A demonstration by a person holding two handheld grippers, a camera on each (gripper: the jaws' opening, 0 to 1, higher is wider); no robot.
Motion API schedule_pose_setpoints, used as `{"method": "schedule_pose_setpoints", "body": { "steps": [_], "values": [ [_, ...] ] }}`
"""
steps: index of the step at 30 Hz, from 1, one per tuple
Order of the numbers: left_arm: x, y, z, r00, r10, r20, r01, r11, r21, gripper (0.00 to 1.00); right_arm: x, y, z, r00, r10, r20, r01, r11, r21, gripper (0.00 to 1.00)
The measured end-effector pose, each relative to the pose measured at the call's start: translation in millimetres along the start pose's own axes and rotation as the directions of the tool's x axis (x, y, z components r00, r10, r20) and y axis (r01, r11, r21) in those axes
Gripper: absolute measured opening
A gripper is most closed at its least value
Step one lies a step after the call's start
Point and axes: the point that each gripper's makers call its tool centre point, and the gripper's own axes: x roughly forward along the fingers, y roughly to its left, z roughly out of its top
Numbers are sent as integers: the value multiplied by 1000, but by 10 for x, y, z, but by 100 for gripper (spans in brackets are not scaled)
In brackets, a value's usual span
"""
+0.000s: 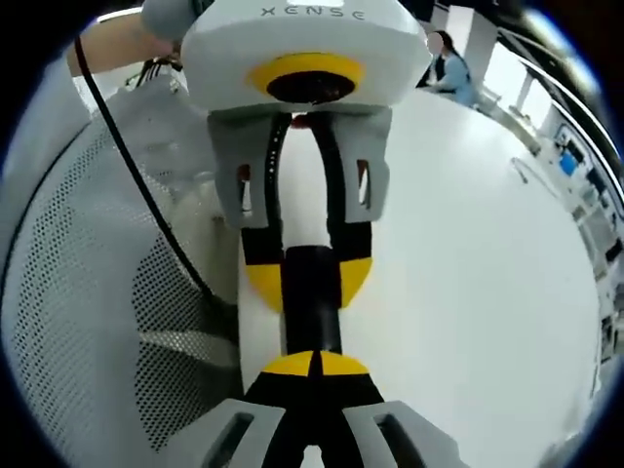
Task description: Press the specified remote control buttons in sequence, fully releasing each button before pressing the next.
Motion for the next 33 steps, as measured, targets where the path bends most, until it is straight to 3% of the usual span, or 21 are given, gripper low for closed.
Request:
{"method": "schedule_pose_setpoints", "body": {
  "steps": [10,15,16,17,18,19,22,33],
  "values": [
    [-11,15,-4,1000,-5,9,5,1000,-6,23,20,-33,9,1000,-7,-1,7,1000,-5,0],
    [-5,18,-3,1000,-7,10,7,1000,-4,23,-3,-45,12,998,15,61,-23,990,138,0],
    [-5,20,-3,1000,-6,12,6,1000,-4,23,-11,-72,14,998,-2,65,-9,987,163,0],
    [-5,18,-2,1000,-5,12,5,1000,-4,23,-26,-191,-34,996,-75,37,69,988,141,0],
    [-5,17,-2,1000,-3,13,3,1000,-5,23,-48,-290,-103,991,-131,-14,131,991,41,0],
    [-6,17,-2,1000,-1,13,1,1000,-5,23,-29,-293,-113,991,-130,-23,130,991,23,0],
    [-5,18,-4,1000,0,15,0,1000,-5,23,27,-157,-20,999,-10,37,5,990,143,0],
    [-3,10,1,1000,-6,15,6,1000,-6,23,18,-174,-21,996,84,24,-86,983,164,0]
  ]
}}
